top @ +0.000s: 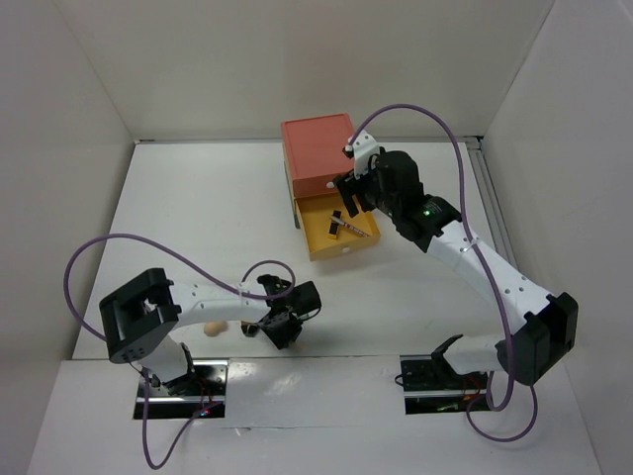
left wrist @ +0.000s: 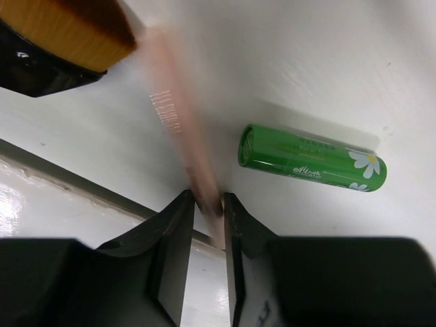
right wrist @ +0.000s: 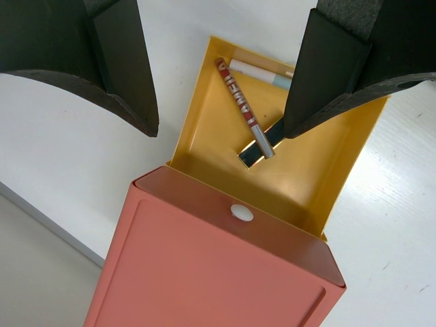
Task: Organize the makeup
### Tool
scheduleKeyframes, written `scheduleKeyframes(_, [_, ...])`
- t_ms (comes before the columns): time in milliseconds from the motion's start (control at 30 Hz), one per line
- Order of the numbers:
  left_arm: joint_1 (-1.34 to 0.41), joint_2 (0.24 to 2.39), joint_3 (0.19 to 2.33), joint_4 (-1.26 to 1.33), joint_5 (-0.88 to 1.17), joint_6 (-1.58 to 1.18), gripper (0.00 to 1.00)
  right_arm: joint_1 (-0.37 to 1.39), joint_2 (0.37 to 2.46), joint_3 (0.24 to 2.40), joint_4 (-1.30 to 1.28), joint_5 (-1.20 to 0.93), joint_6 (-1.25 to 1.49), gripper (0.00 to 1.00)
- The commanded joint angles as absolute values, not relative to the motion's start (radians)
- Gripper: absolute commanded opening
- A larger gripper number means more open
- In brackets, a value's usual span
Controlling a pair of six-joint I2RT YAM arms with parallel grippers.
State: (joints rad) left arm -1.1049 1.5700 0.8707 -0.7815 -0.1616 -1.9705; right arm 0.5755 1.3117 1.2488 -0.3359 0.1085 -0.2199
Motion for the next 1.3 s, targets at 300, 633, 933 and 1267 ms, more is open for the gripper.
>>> scheduleKeyframes(300, [-1.137,1.537,0.836,-0.868,-0.176,-2.037,0.07,0.572,1.275,1.216,-0.261,0.097,-0.207,0.81])
scheduleKeyframes(633, [-1.157,1.462,1.121,-1.297,-0.430,-2.118,0.00,0.572,1.235,1.207,-0.261,0.095,-0.207,0.82])
scheduleKeyframes(933, [-1.157,1.293,1.389,-1.047,-0.873,-1.422,0.02,0.419,1.181,1.187,-0.193,0.221,-0.062,1.00])
scheduleKeyframes(1267, [-1.128,1.563,1.644,-0.453,-0.381,-0.074,0.00,0.072,1.210,1.239,-0.305,0.246,0.175,1.00])
